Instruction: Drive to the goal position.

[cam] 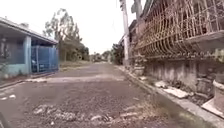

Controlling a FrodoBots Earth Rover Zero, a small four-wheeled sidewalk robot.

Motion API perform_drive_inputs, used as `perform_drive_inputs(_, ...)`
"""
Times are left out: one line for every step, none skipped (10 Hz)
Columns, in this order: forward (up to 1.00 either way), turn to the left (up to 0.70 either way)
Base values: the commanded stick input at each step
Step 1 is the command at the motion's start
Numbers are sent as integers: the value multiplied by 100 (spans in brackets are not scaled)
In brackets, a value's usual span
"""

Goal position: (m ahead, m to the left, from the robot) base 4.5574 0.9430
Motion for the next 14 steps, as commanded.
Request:
perform_drive_inputs(70, 4)
perform_drive_inputs(70, 4)
perform_drive_inputs(70, 4)
perform_drive_inputs(70, 4)
perform_drive_inputs(70, 4)
perform_drive_inputs(70, 4)
perform_drive_inputs(70, 4)
perform_drive_inputs(70, 4)
perform_drive_inputs(70, 4)
perform_drive_inputs(70, 4)
perform_drive_inputs(70, 4)
perform_drive_inputs(70, 4)
perform_drive_inputs(70, 16)
perform_drive_inputs(70, 39)
